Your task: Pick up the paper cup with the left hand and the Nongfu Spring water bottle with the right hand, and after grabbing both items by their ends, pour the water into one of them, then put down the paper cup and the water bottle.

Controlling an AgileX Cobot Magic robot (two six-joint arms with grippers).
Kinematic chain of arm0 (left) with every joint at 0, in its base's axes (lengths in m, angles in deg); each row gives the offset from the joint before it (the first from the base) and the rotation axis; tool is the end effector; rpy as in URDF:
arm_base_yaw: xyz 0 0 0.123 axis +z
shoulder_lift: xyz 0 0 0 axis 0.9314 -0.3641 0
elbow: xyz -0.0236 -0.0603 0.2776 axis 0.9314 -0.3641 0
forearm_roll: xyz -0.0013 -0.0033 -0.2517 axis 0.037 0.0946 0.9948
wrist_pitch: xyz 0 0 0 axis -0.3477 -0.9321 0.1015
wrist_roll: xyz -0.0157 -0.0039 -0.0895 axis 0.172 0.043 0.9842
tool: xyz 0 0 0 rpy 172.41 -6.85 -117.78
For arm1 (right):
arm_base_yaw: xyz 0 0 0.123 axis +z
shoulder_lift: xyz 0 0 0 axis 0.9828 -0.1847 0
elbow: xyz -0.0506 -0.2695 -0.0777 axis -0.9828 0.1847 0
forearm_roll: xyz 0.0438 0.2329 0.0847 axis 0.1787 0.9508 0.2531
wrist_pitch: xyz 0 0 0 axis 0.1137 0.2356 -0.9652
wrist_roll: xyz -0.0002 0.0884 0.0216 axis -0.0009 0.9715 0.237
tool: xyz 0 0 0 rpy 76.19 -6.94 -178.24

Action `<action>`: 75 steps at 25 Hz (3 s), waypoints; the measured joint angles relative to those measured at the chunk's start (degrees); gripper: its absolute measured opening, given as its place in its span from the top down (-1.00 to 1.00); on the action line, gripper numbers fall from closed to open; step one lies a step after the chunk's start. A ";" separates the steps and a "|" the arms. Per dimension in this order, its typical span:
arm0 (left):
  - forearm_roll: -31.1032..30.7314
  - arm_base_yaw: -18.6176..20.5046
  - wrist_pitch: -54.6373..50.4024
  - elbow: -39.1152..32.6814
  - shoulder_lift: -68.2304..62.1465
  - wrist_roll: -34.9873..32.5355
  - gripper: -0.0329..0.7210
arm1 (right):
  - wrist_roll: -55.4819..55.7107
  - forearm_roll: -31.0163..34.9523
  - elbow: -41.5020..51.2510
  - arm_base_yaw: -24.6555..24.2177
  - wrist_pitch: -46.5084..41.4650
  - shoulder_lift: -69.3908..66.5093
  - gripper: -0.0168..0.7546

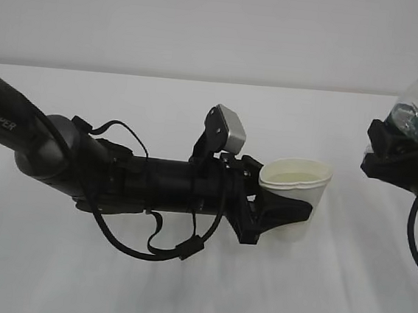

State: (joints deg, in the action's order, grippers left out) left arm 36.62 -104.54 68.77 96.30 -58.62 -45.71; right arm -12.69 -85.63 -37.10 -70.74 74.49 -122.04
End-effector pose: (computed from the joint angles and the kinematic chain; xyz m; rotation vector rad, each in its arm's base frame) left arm 0.3026 -0.2964 0.1087 1.0428 1.5418 -1.1638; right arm 0.2723 0.0406 0.1581 -0.1033 1.6775 0.1229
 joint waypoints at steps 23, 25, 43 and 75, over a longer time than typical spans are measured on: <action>0.00 0.46 0.00 0.00 0.00 0.00 -0.17 | 0.74 2.90 -9.33 0.00 0.33 -14.87 -0.09; 0.00 0.57 0.00 0.00 0.00 0.00 -0.17 | 0.74 2.90 -10.51 0.00 0.33 -15.99 -0.09; 0.00 0.64 0.00 0.00 0.00 0.00 -0.17 | 0.84 2.90 -14.10 0.00 0.33 -21.74 -0.09; 0.00 0.64 0.20 0.00 0.00 0.00 -0.17 | 0.84 1.26 -11.17 0.00 1.29 -24.36 -0.09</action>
State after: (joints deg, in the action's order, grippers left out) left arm 36.62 -103.90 68.97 96.30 -58.62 -45.71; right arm -11.85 -84.37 -48.27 -70.74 75.77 -146.39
